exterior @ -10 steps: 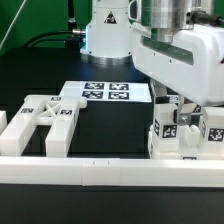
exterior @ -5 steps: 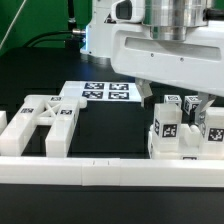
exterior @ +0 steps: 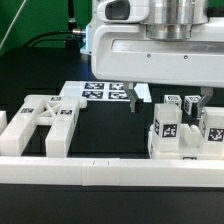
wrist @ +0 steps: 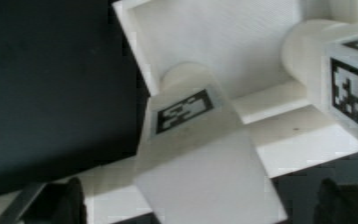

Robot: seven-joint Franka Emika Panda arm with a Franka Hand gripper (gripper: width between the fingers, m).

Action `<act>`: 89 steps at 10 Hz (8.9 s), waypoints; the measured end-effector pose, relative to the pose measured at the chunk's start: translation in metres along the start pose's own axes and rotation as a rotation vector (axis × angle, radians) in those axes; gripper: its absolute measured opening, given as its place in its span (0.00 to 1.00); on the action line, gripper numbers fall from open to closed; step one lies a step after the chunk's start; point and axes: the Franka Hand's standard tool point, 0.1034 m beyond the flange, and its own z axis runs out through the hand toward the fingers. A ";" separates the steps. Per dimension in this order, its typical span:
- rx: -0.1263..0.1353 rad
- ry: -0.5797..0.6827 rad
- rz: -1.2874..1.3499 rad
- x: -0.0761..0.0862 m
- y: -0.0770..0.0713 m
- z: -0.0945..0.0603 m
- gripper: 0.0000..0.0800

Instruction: Assemble chair

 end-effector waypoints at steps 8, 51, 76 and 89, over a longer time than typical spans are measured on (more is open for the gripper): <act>-0.029 0.002 -0.412 -0.003 -0.001 0.004 0.67; -0.061 0.025 -0.708 0.001 0.001 0.002 0.81; -0.044 -0.020 0.748 -0.016 0.001 0.015 0.36; -0.042 -0.033 -0.081 -0.019 -0.001 0.015 0.81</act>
Offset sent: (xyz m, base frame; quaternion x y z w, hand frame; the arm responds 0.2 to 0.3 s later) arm -0.0010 0.0081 -0.0026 0.0057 -0.0005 -0.2454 0.9694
